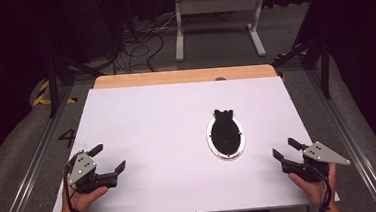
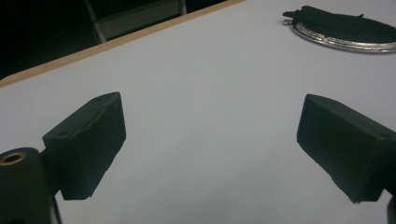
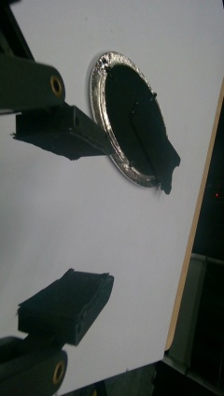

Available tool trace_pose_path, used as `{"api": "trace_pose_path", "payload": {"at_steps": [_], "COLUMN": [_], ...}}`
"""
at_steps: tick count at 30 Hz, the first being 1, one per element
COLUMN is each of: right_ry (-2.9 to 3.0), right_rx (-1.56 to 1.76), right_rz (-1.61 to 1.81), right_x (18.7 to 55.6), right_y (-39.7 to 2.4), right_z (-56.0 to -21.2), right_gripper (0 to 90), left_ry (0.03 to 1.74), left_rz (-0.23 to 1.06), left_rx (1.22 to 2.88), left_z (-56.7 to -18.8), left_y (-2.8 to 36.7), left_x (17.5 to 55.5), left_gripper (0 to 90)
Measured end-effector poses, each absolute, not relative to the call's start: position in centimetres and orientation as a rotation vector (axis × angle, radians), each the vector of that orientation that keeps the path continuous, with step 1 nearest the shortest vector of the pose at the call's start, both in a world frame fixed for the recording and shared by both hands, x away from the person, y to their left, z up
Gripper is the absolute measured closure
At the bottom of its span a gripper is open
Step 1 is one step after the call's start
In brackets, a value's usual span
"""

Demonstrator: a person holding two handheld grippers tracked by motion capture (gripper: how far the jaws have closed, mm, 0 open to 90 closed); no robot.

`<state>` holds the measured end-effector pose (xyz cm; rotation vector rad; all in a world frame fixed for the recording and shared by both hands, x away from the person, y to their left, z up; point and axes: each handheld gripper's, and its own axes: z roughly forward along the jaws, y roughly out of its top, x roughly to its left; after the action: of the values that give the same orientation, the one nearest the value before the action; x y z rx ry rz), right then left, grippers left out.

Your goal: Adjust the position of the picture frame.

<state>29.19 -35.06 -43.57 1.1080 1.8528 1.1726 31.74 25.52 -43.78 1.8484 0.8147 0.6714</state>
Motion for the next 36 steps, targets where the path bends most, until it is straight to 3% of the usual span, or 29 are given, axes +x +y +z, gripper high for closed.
{"api": "trace_pose_path", "payload": {"at_steps": [6,12,13,14,15,16,17,18,22,25,36], "right_ry": [1.861,1.89,1.89,1.904,1.904,1.934,1.934,1.937,2.009,2.042,2.108], "right_rx": [1.12,1.139,1.139,1.159,1.159,1.169,1.169,1.173,1.186,1.177,1.225], "right_rz": [1.138,1.117,1.117,1.159,1.159,1.149,1.149,1.149,1.102,1.113,1.037], "right_x": [29.4,31.1,31.1,32.2,32.2,33.2,33.2,33.5,36.4,37.9,40.8], "right_y": [-34.9,-34.3,-34.3,-34.2,-34.2,-34.0,-34.0,-33.9,-32.5,-31.7,-29.5], "right_z": [-43.5,-43.4,-43.4,-43.4,-43.4,-43.4,-43.4,-43.5,-43.4,-43.7,-45.3], "right_gripper": [25.0,44.5,44.5,58.1,58.1,70.0,70.0,74.3,83.7,86.1,90.0], "left_ry": [0.81,0.818,0.818,0.835,0.835,0.817,0.817,0.798,0.733,0.719,0.696], "left_rz": [0.682,0.664,0.664,0.648,0.648,0.629,0.629,0.615,0.595,0.574,0.505], "left_rx": [1.891,1.944,1.944,1.949,1.949,1.951,1.951,1.954,2.037,2.052,2.094], "left_z": [-44.2,-44.8,-44.8,-44.5,-44.5,-44.3,-44.3,-44.2,-44.1,-44.0,-44.4], "left_y": [25.3,24.7,24.7,24.4,24.4,24.3,24.3,24.3,23.3,22.9,20.9], "left_x": [31.8,31.7,31.7,32.0,32.0,32.3,32.3,32.4,33.4,33.8,36.4], "left_gripper": [8.9,16.4,19.1,24.7,28.5,33.3,40.1,40.1,73.8,88.6,90.0]}}
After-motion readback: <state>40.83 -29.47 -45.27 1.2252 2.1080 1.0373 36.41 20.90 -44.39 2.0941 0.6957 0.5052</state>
